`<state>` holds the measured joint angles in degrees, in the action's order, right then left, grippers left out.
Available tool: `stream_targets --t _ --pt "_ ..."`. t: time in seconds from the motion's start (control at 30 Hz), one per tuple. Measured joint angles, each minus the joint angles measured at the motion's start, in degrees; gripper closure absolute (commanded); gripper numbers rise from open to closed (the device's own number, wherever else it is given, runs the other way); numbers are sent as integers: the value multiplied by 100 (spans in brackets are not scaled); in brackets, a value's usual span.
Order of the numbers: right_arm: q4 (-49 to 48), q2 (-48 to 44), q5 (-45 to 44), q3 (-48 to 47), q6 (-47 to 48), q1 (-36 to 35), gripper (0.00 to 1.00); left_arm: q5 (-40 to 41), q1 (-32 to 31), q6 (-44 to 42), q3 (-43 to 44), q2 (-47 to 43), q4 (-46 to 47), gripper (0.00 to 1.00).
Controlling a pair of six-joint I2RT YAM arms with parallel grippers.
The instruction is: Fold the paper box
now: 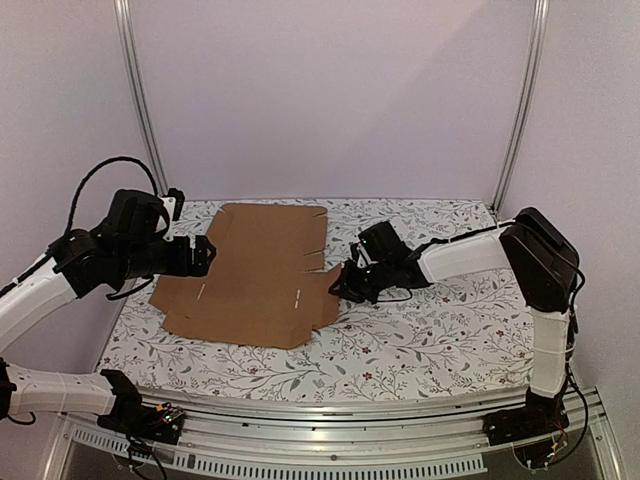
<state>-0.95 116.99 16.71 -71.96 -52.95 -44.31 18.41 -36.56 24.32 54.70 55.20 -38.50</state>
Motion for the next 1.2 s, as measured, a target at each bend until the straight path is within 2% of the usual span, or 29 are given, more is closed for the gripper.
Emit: stream_targets --t 0.07,0.4,0.57,0.93,1.2 --pt "-42 28 24 -17 -26 0 100 0 0 0 0 0 -7 0" --pt "-13 50 52 -20 109 0 100 -2 0 -20 109 28 -50 0" --pt "476 -140 -46 -35 636 0 100 -103 0 -92 380 72 -96 1" --pt "2638 -1213 -715 -627 2887 52 100 -450 -2 -245 710 302 -186 0" --pt "4293 -1305 -931 -1436 4710 238 100 -693 -4 -247 713 398 -205 0"
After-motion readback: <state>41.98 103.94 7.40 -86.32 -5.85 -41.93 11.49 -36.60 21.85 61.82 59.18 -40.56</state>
